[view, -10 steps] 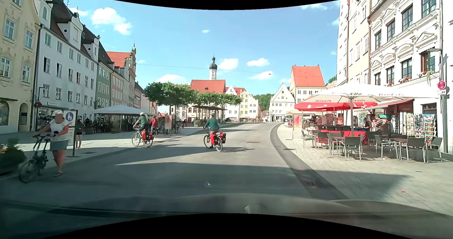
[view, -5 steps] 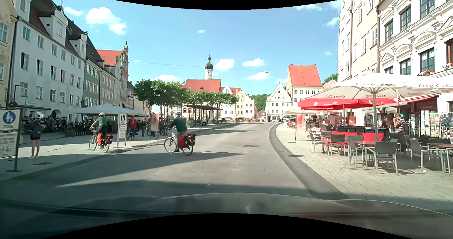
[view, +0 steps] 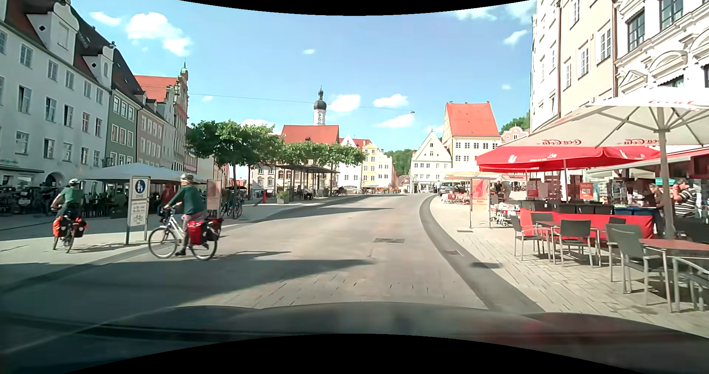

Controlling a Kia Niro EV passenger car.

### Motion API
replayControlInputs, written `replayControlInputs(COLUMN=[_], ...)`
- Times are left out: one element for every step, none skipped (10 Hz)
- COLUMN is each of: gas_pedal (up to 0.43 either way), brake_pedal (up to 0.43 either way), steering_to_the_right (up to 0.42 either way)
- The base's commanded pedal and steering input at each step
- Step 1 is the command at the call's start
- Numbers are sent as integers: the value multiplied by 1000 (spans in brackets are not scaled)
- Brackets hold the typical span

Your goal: Follow the waypoints while adhering to traffic rules and regulations

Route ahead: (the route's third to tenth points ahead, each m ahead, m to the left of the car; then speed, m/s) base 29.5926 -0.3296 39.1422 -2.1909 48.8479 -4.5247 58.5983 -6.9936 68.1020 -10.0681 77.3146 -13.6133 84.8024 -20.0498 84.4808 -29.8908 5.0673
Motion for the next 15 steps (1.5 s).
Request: replayControlInputs(gas_pedal=[197, 197, 197, 197, 197, 197, 197, 189, 169, 157, 138, 110, 110, 110, 110], brake_pedal=[6, 6, 6, 6, 6, 6, 6, 6, 6, 6, 6, 6, 6, 6, 6], steering_to_the_right=[33, 32, 31, 26, 20, 15, 12, 12, 12, 12, 12, 14, 14, 14, 14])
